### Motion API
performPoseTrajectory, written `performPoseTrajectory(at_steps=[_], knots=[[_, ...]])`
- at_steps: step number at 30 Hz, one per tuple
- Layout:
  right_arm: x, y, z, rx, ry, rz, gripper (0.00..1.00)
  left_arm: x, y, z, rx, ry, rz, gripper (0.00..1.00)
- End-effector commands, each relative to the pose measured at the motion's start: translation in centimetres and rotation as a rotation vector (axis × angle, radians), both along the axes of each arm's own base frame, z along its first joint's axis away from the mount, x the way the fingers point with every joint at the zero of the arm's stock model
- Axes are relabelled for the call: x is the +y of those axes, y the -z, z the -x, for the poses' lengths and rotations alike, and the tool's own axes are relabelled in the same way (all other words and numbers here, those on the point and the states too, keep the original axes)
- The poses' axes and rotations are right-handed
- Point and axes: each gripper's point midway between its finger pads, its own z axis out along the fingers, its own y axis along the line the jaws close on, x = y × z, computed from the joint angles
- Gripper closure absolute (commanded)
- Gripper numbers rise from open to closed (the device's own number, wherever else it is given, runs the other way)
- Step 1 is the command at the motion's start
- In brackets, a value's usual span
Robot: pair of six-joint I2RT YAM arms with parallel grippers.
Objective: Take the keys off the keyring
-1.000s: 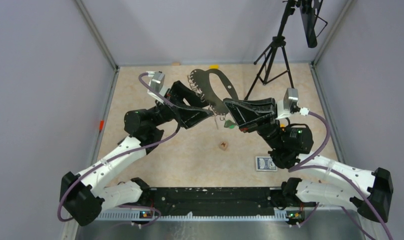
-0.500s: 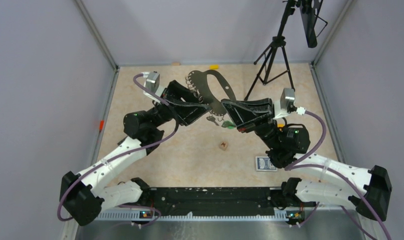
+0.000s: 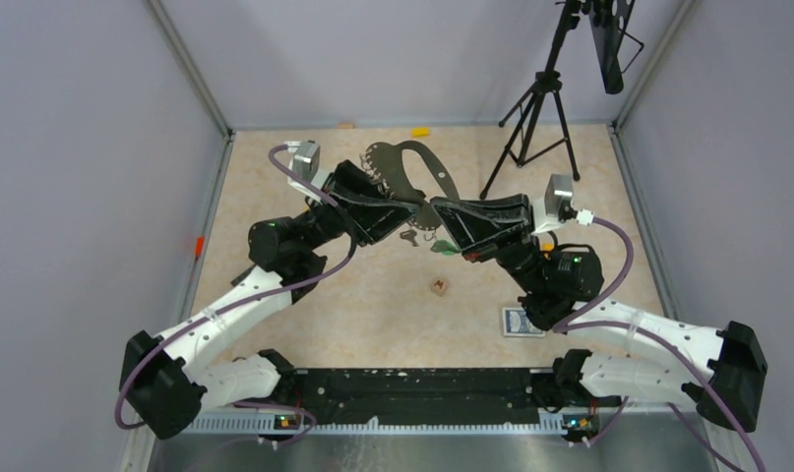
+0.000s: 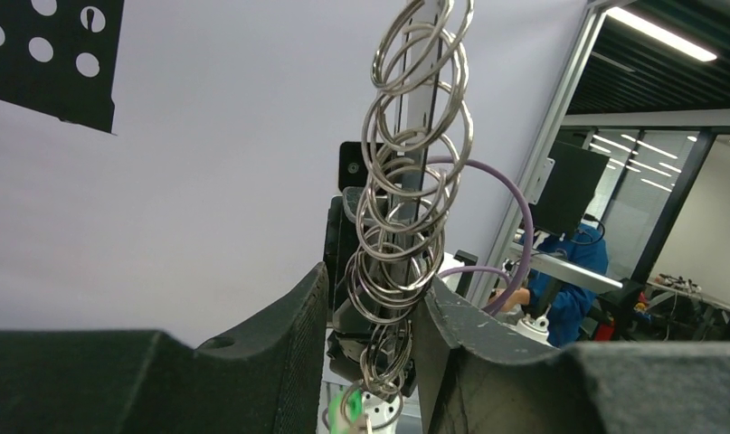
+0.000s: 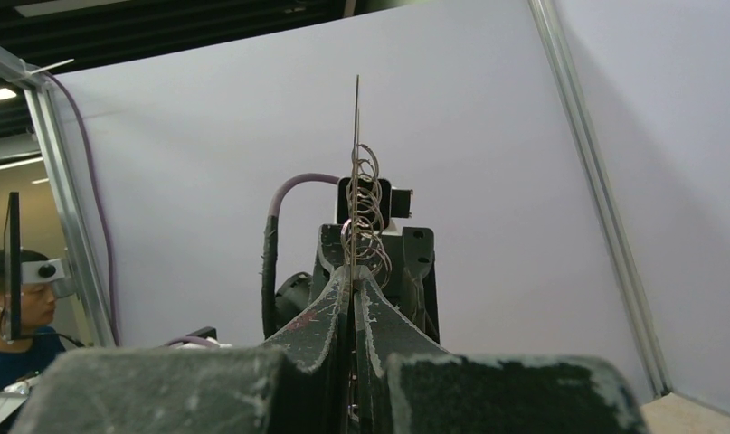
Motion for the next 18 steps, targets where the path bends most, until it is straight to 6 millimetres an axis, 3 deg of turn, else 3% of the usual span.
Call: performPoseTrajectory(at_steps=[1,6,9,14,18], knots=[[-0.94,-1.05,0.84,-0.034,-0.026,-0.058,1.00,0.59,-1.56,0.67,-0.047,-0.002,0.056,0.57],[-0.87,-0.46,0.82,-0.025,-0.032,-0.051,1.00,0.57,-1.67,0.54,-0.045,-0.007,0.056,0.61],[-0.95,-0.30,0.89,-0.022,-0.035,-0.054,1.00,0.45,-1.55,0.38,-0.038,-0.006,0.052,0.72],[-1.13,-0.33,0.91,-0.026,-0.028,-0.055,1.00,0.25,-1.39,0.33,-0.029,0.001,0.037,1.00],[-1.22,-0.34,1.08,-0.040,-0.021,-0.048,1.00,0.36,-1.42,0.18,-0.020,-0.015,0.033,1.00]])
